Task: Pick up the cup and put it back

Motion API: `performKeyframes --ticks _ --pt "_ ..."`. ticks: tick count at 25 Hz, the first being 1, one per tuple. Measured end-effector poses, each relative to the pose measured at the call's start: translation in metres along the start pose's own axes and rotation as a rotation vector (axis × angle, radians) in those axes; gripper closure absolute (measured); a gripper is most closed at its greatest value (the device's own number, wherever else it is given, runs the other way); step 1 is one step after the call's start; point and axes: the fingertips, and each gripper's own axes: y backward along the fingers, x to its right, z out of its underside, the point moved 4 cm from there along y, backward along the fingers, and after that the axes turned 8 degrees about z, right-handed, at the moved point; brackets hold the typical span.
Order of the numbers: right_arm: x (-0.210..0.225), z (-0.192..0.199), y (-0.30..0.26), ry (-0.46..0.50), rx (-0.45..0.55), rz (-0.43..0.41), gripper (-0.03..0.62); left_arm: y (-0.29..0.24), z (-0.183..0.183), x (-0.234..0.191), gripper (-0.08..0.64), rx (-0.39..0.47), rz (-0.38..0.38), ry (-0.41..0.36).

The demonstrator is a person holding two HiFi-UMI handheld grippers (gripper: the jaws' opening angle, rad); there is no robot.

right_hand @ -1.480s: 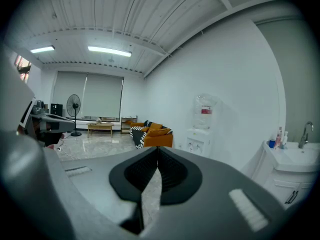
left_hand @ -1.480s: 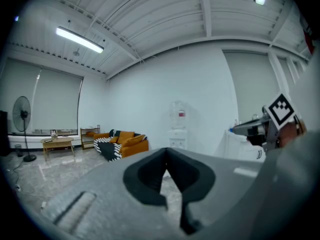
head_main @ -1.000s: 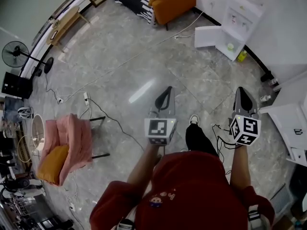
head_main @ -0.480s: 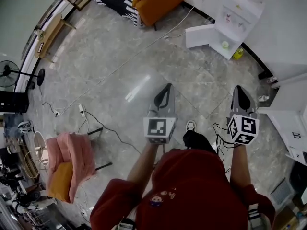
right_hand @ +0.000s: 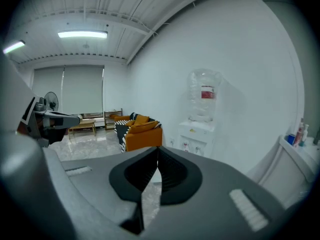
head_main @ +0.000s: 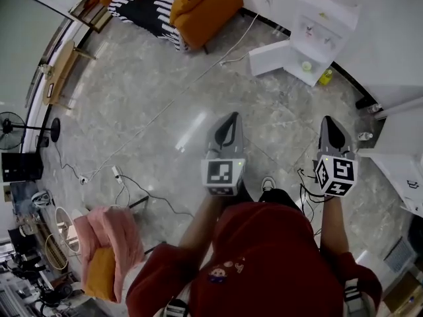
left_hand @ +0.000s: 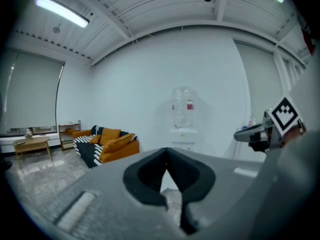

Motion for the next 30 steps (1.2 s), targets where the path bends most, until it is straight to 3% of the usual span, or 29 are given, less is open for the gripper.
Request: performKeyframes --ticks 11,18,23,30 --pt "-0.053 -0.047 -0.125 -0.07 -0.047 0.156 0.589 -0.126 -0.025 -0.124 0.56 -0.011 0.249 -0.049" --pt "-0.084 -0.068 -0.18 -0.101 -0.065 0.274 0.591 -0.182 -0.035 -0.181 0.56 -0.02 0.4 -0.08" --pt "-0.081 -0.078 -0.195 -0.136 -0.057 0.385 0.589 -0.221 -0.044 -0.198 0.56 -0.02 0.498 -0.108" --pt "-0.045 -0.066 -0.205 -0.184 -0.067 0.493 0.589 -0.274 -0.052 -0.175 0.56 -0.008 0.604 -0.143"
